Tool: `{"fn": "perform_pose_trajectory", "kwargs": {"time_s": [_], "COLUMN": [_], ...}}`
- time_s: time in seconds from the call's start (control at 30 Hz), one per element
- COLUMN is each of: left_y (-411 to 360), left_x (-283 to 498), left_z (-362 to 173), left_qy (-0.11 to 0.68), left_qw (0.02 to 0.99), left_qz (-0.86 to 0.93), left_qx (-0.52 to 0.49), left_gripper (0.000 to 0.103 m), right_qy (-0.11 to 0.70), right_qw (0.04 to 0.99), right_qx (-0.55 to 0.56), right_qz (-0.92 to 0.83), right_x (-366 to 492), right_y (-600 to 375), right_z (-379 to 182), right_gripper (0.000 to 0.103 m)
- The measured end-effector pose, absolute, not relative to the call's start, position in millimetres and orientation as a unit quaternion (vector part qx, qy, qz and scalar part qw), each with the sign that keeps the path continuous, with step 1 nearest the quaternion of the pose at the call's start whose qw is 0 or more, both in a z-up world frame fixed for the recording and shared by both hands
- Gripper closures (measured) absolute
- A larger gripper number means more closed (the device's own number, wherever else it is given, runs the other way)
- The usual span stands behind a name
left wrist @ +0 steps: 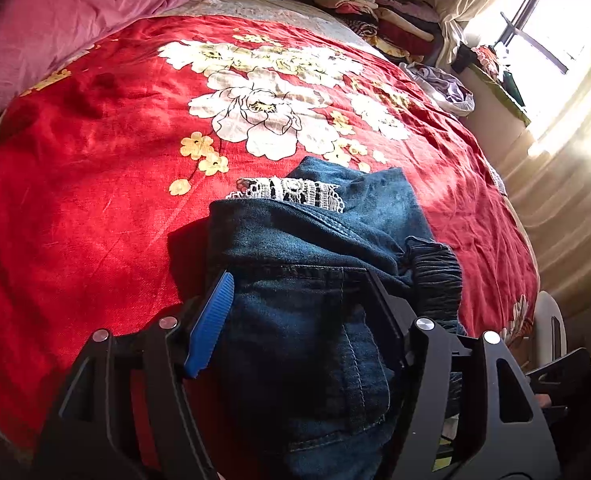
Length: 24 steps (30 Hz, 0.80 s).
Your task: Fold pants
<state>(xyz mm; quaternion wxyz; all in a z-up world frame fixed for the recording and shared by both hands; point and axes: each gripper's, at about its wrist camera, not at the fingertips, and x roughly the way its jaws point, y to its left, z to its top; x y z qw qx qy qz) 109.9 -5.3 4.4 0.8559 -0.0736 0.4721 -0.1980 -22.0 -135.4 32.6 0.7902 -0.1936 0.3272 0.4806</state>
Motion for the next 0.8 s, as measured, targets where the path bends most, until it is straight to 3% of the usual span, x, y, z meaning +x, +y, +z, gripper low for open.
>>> {"fn": "perform_pose_trajectory", "kwargs": {"time_s": [0.23,0.33,0.43,0.8], "left_y": [-7.0,-7.7,-8.3,-4.9], "left_x": [101.1,96.5,91.1,75.1], "left_z": [15.3,23.5,32.4,53.6], "left_qy": [0.460,0.450,0.439,0.411], "left_qw": [0.863,0.870,0.876,0.892], "left_qz": [-0.194,-0.191,-0.188,-0.179], "left_qx": [-0.074,-0.070,-0.068,-0.062], "left_gripper": [0.042,0.041,0.038,0.027], "right_qy": [0.310,0.299,0.288,0.271], "right_qw": [0.821,0.833,0.846,0.880], "right_qx": [-0.142,-0.135,-0.126,-0.096], "right_qz": [0.458,0.444,0.430,0.377], "right_x": [-13.3,-8.2,-8.7,-3.5], "right_y": [-158.0,-168.8,-183.8,-201.5], "right_z": [61.8,71.6,77.8,87.8], "right_gripper": [0.054,0.053,0.044,0.044]}}
